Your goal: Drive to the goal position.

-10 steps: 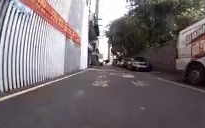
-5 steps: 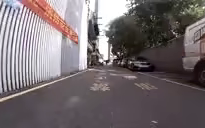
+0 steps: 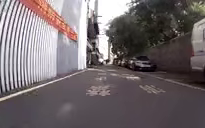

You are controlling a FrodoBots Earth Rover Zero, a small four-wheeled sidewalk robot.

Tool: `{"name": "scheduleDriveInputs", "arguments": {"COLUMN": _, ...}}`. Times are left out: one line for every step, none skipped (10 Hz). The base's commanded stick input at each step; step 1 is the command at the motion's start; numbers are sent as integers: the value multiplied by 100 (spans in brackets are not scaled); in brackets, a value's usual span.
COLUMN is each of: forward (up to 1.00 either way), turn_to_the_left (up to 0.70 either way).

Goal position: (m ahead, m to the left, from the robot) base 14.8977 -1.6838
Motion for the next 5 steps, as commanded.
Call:
{"name": "scheduleDriveInputs", "arguments": {"forward": 70, "turn_to_the_left": 0}}
{"name": "scheduleDriveInputs", "arguments": {"forward": 70, "turn_to_the_left": 0}}
{"name": "scheduleDriveInputs", "arguments": {"forward": 70, "turn_to_the_left": 0}}
{"name": "scheduleDriveInputs", "arguments": {"forward": 70, "turn_to_the_left": 0}}
{"name": "scheduleDriveInputs", "arguments": {"forward": 70, "turn_to_the_left": 0}}
